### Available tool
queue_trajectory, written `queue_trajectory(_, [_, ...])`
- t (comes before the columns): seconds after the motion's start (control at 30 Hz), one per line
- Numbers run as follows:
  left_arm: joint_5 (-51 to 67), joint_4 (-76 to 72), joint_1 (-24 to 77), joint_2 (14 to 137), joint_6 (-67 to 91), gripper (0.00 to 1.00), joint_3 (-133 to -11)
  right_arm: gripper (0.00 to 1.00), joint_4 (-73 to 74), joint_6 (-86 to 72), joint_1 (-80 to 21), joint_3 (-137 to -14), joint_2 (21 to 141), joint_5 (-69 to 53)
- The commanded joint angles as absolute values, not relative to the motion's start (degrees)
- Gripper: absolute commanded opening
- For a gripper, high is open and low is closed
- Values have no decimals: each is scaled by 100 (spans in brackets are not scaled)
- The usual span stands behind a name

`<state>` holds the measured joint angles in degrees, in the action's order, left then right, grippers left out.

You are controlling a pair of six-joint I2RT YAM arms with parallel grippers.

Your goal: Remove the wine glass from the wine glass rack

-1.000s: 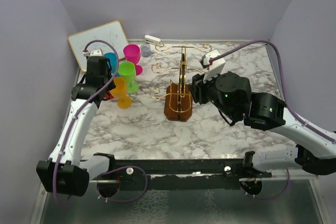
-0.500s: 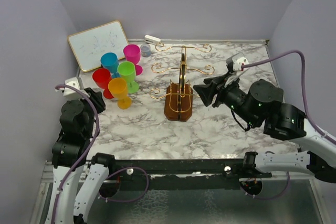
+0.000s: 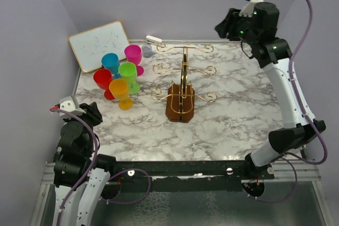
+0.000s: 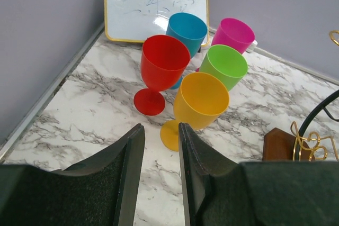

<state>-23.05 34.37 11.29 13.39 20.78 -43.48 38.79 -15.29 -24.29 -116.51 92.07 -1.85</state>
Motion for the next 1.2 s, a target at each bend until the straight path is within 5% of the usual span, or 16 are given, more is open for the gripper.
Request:
queue_trajectory(0.0, [-2588, 3363, 1151, 1403, 1994, 34, -4324, 50, 2962, -2813, -826, -10211, 8008, -1849])
queue_trajectory(0.27, [-2452, 3257, 1151, 1546, 1982, 36, -4163, 56, 2645, -2443, -149, -7311, 6754, -2592])
queue_trajectory(0.47, [-2457, 3247, 1175, 1502, 2056, 39, -4090, 68, 2591, -2403, -149, -5463, 5383, -1586])
queue_trajectory(0.7, [-2592, 3314, 1210, 1447, 2242, 51, -3971, 100, 2585, -2242, -149, -3925, 3367, -1254])
queue_trajectory(1.03, [-2644, 3361, 1371, 1772, 2365, 51, -3931, 100, 4039, -2422, -166, -5003, 3294, 579])
queue_trajectory(1.17, [-2746, 3405, 1480, 1757, 2426, 51, -3912, 100, 3860, -2332, -167, -4506, 2839, 317])
